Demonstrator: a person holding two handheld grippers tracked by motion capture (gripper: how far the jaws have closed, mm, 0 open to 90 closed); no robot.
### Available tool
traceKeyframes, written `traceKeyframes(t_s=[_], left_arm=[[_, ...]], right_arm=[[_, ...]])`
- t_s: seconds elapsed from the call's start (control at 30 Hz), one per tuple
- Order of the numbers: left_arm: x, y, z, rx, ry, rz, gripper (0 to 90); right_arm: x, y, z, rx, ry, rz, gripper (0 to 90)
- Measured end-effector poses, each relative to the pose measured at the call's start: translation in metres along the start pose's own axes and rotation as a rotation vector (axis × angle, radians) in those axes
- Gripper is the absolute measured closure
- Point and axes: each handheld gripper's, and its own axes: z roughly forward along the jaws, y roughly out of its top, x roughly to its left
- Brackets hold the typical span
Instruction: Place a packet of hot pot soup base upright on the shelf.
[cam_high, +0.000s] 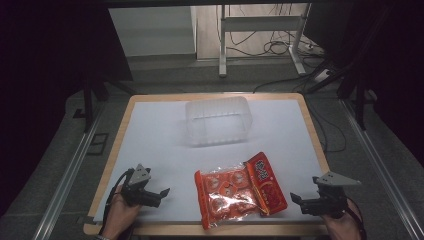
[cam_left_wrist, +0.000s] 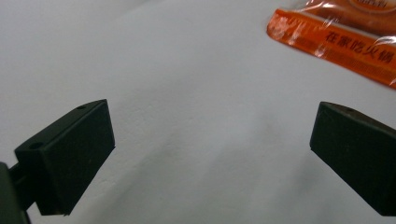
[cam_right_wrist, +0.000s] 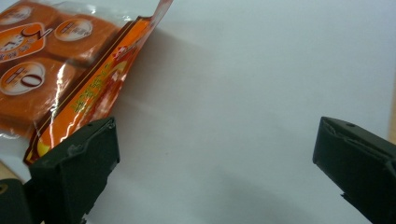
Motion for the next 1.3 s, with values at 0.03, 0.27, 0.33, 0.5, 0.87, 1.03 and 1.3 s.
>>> traceKeyframes(t_s=[0.03,0.27,0.33,0.5,0.87,1.03,1.3], left_arm=[[0.001,-0.001,-0.001,-0.010,-0.008,-0.008,0.0],[-0.003,-0.002,0.002,0.034,-0.016,0.028,0.0],[-0.004,-0.002,0.001,0.030,-0.018,0.034,0.0],[-0.002,-0.003,-0.001,0.018,-0.025,0.013,0.0],[0.000,-0.003,0.000,0.035,-0.015,0.006,0.0],[-0.001,-0.003,0.001,0.040,-0.014,0.010,0.0],[-0.002,-0.003,0.001,0.048,-0.013,0.017,0.0]], right_arm=[[0.000,0.000,0.000,0.000,0.000,0.000,0.2],[-0.002,-0.002,0.000,-0.031,0.040,0.017,0.0],[-0.001,-0.002,0.001,-0.026,0.054,0.021,0.0],[0.000,-0.002,0.002,-0.022,0.053,0.018,0.0],[0.001,0.000,0.001,-0.038,0.061,0.020,0.0],[0.003,0.003,0.003,-0.045,0.068,0.010,0.0],[0.008,0.009,0.009,-0.061,0.100,-0.009,0.0]])
